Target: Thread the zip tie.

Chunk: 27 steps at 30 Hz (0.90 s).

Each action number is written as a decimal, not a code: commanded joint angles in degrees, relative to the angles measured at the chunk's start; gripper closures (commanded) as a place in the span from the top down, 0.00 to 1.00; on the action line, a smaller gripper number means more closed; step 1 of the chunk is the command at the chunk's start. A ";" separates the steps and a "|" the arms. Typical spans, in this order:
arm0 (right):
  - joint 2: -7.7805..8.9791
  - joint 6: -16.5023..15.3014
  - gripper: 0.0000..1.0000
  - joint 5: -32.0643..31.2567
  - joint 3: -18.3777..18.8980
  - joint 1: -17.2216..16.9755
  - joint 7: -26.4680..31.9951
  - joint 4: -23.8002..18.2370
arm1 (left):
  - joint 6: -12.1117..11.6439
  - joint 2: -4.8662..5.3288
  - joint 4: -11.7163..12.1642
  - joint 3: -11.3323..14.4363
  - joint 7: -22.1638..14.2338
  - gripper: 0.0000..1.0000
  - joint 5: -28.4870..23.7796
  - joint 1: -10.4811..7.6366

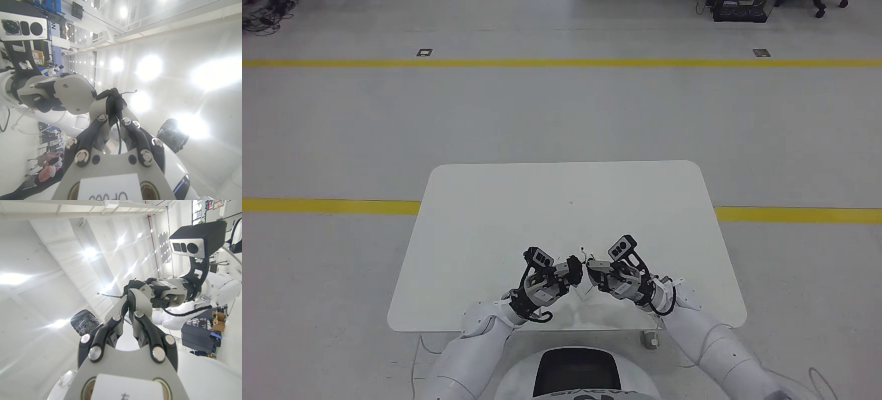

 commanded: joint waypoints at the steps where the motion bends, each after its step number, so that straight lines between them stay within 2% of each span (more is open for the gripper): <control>1: -0.03 0.01 0.00 -0.03 -0.01 0.05 0.00 0.20 | 0.00 0.00 0.00 0.00 0.00 0.00 0.00 0.00; 27: -0.47 0.76 0.00 -0.19 -0.02 0.94 0.00 2.98 | 0.00 0.00 0.00 0.00 0.00 0.00 0.00 0.00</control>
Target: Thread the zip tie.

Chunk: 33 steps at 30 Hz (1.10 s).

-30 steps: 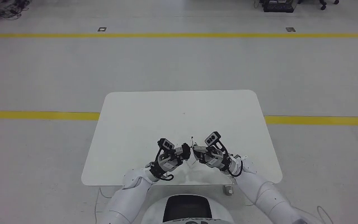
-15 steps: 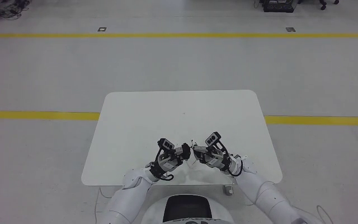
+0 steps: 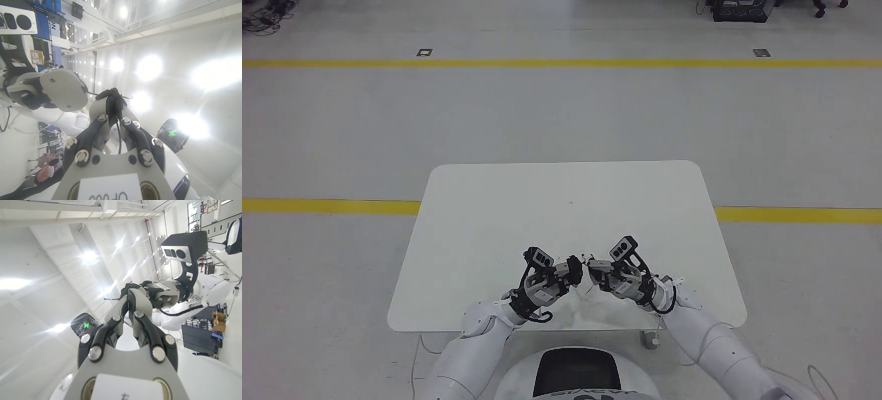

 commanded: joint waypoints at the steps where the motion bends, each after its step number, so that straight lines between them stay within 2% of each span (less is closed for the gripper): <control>1: -0.04 0.09 0.00 -0.01 0.01 0.11 0.00 0.24 | 0.00 0.00 0.00 0.00 0.00 0.00 0.00 0.00; 33: -1.00 1.05 0.00 0.02 -0.22 1.38 0.00 3.54 | 0.00 0.00 0.00 0.00 0.00 0.00 0.00 0.00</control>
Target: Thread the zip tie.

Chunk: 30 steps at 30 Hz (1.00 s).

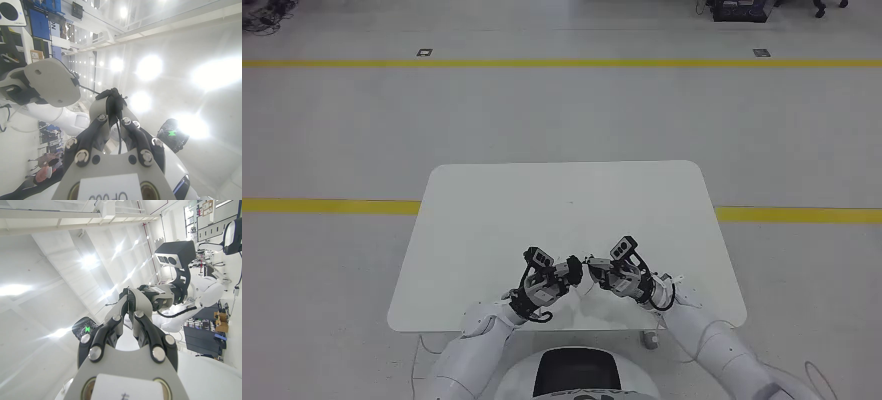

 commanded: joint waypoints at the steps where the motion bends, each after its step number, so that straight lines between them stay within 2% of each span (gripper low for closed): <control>1: -0.05 0.01 0.00 0.02 -0.01 0.05 0.00 0.16 | 0.00 0.00 0.00 0.00 0.00 0.00 0.00 0.00; 30: -0.79 0.40 0.00 0.35 -0.18 0.67 0.00 2.55 | 0.00 0.00 0.00 0.00 0.00 0.00 0.00 0.00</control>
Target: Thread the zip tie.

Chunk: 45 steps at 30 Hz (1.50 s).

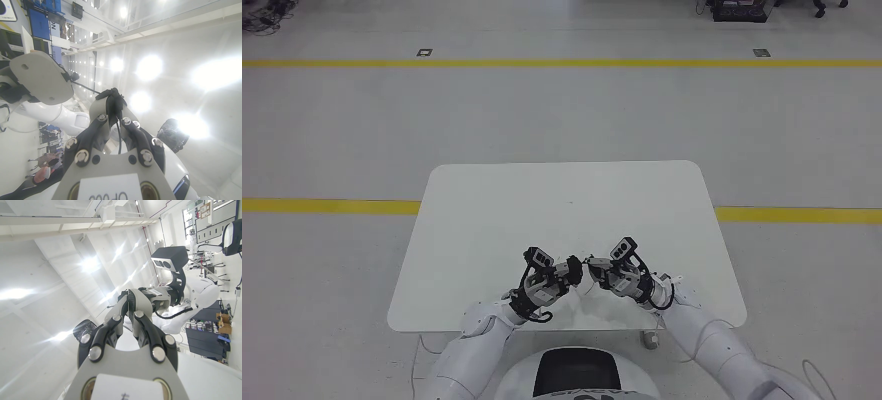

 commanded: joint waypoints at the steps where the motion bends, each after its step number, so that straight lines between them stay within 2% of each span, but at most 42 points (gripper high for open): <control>1: -0.04 0.04 0.00 0.01 -0.01 0.05 0.00 0.14 | 0.00 0.00 0.00 0.00 0.00 0.00 0.00 0.00; 45: -0.98 0.61 0.00 -0.84 0.12 0.95 0.00 3.05 | 0.00 0.00 0.00 0.00 0.00 0.00 0.00 0.00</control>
